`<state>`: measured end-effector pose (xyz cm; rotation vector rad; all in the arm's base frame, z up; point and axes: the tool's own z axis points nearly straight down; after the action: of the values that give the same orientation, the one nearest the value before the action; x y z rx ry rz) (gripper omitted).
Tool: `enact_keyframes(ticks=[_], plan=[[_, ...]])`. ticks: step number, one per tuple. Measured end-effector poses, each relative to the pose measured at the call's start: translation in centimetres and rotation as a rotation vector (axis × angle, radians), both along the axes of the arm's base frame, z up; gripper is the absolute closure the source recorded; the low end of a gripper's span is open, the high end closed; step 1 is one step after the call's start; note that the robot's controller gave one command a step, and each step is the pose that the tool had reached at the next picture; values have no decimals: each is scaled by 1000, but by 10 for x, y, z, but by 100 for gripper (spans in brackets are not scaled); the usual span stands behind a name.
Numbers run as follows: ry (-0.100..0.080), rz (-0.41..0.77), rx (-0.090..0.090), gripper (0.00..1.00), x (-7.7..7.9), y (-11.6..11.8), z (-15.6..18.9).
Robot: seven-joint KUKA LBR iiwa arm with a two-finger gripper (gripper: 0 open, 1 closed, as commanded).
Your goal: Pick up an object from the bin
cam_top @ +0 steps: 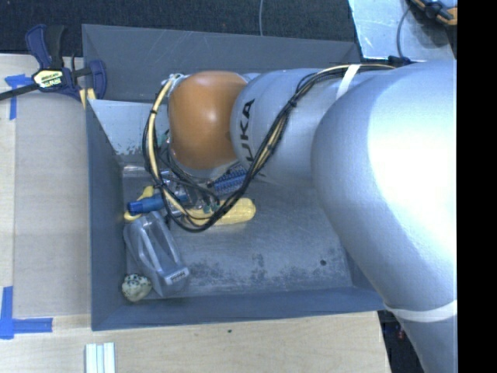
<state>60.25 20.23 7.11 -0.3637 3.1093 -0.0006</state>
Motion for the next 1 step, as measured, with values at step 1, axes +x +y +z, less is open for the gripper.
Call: enact_keyframes(ticks=[1], plan=[[3, 21, 1, 100, -5, 1, 76]])
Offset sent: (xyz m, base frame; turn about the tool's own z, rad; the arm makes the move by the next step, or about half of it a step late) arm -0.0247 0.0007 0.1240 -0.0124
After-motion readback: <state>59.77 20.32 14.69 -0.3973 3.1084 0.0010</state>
